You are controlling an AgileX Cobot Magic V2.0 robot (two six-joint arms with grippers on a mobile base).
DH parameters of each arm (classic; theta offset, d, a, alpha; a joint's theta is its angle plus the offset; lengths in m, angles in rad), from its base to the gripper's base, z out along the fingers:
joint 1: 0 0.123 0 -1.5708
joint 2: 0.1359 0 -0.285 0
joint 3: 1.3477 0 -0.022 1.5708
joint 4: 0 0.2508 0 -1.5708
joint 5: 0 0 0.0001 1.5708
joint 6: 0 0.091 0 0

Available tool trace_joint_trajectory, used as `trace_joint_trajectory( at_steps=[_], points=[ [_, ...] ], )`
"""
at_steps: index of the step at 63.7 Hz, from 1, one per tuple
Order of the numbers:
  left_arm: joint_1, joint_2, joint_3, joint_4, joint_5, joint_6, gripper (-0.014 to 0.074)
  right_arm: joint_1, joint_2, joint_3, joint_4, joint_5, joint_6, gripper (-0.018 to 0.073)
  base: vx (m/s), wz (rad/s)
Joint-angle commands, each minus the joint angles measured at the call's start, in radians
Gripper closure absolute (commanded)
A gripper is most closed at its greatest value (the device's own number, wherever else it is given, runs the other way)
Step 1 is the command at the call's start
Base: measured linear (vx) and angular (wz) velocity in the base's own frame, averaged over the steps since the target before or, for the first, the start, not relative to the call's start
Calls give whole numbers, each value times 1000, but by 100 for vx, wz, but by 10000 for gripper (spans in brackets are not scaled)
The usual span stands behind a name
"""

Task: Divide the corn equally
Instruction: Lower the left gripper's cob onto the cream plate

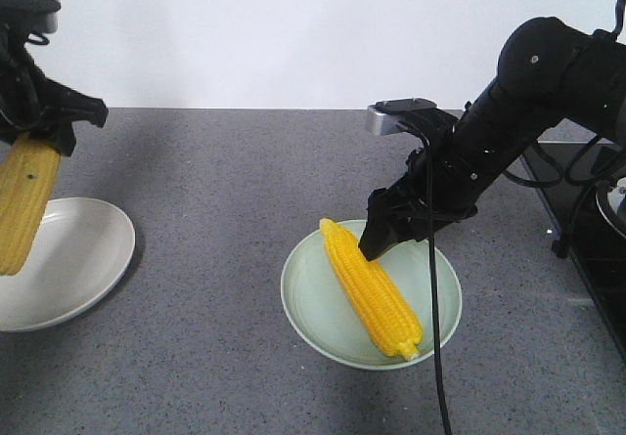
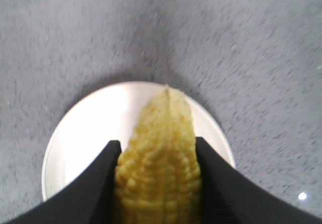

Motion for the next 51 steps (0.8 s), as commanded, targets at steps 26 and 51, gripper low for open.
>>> trace_joint_trajectory(
  at_steps=[26, 51],
  points=[
    [59, -3, 68, -3, -54, -10, 603, -1, -94, -21, 26, 55, -3, -17, 0, 0],
    [59, 54, 71, -4, -73, -9, 603, -1, -122, -21, 23, 55, -3, -17, 0, 0]
  ],
)
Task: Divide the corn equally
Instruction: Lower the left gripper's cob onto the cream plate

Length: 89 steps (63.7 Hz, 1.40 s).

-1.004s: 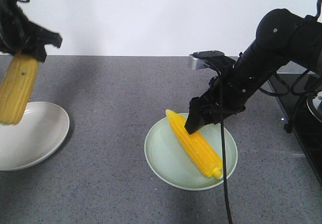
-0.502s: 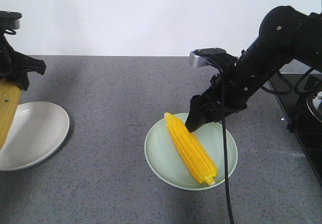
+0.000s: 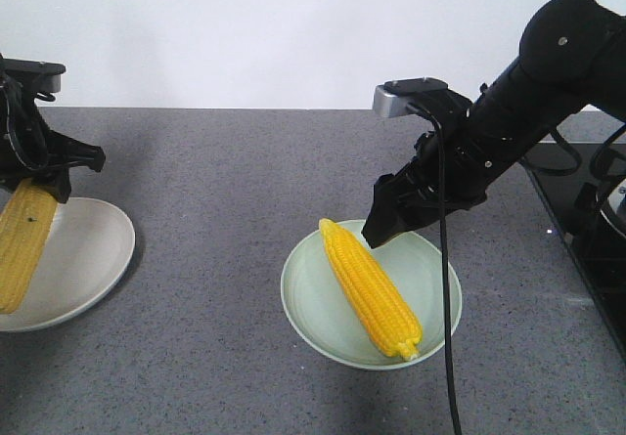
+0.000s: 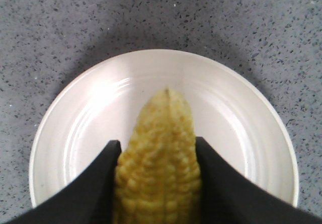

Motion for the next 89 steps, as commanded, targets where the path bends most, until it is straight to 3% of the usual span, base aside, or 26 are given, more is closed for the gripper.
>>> trace_joint_trajectory(
  at_steps=[1, 14, 27, 52, 61, 89],
  points=[
    [-1, -46, -24, -2, -25, -8, 603, -1, -56, -24, 23, 54, -4, -17, 0, 0],
    [-1, -46, -24, -2, -26, -6, 585, -1, -56, -24, 23, 48, -4, -17, 0, 0],
    [-1, -46, -24, -2, -26, -11, 510, -1, -56, -24, 23, 46, -4, -17, 0, 0],
    [-1, -46, -24, -2, -11, -38, 175, -1, -56, -24, 23, 46, -4, -17, 0, 0],
    [-1, -46, -24, -2, 1, -38, 95, -1, -56, -24, 23, 46, -4, -17, 0, 0],
    [-1, -56, -24, -30, 32, -55, 74, -1, -61, -24, 28, 7, -23, -4, 0, 0]
  ],
)
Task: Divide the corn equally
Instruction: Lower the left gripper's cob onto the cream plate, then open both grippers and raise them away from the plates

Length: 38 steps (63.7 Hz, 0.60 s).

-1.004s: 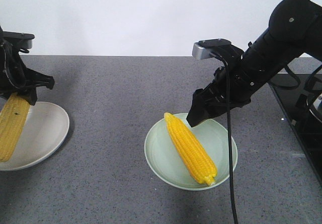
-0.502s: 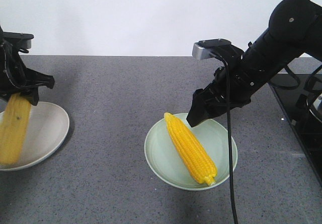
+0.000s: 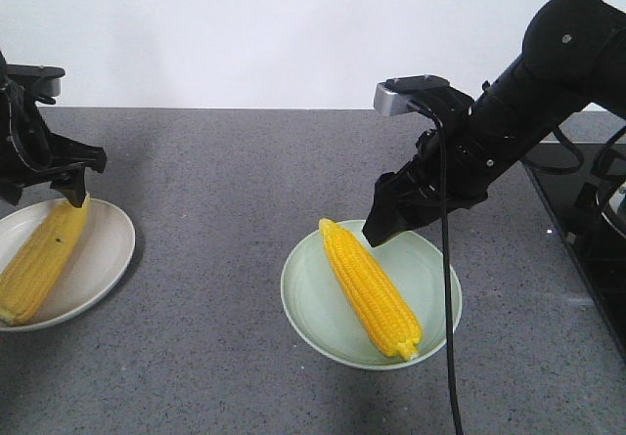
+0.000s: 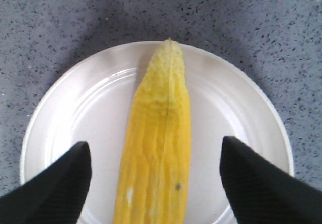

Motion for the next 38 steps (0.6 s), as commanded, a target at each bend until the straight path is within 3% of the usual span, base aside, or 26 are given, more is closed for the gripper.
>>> trace_joint_trajectory(
  at_steps=[1, 10, 18, 30, 38],
  points=[
    [-1, -60, -24, -19, 17, -14, 74, -1, -56, -24, 28, 2, -25, 1, 0, 0],
    [-1, -85, -24, -25, 8, -14, 97, -1, -91, -24, 52, -65, -52, 87, 0, 0],
    [-1, -123, -24, -31, -8, -12, 160, -2, -143, -24, 93, -140, -98, 253, 0, 0],
    [-1, -197, -24, -69, -26, 18, 351, -2, -221, -24, 131, -238, -124, 573, 0, 0],
    [-1, -265, -24, -114, -22, 85, 533, -2, -267, -23, 123, -247, -144, 569, 0, 0]
  ],
)
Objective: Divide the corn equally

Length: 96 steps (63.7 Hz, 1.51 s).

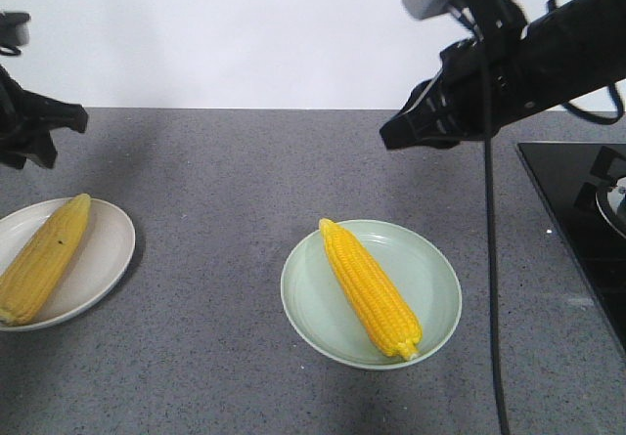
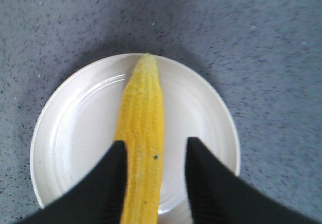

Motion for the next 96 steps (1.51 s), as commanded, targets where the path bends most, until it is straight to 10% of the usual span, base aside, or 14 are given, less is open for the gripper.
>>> trace_joint_trajectory(
  at_steps=[1, 23, 59, 96],
  points=[
    [-1, -111, -24, -46, -23, 53, 553, -2, -77, -21, 29, -52, -33, 569, 0, 0],
    [-1, -455, 169, -114, -203, 168, 605, -2, -373, 343, 36, -280, -116, 566, 0, 0],
    [-1, -1088, 1258, -237, -884, 272, 605, -2, -924, 1202, 5, -838, -124, 566, 0, 0],
    [-1, -1154, 1297, -277, -939, 272, 603, -2, -975, 1222, 38, -838, -124, 566, 0, 0]
  ],
)
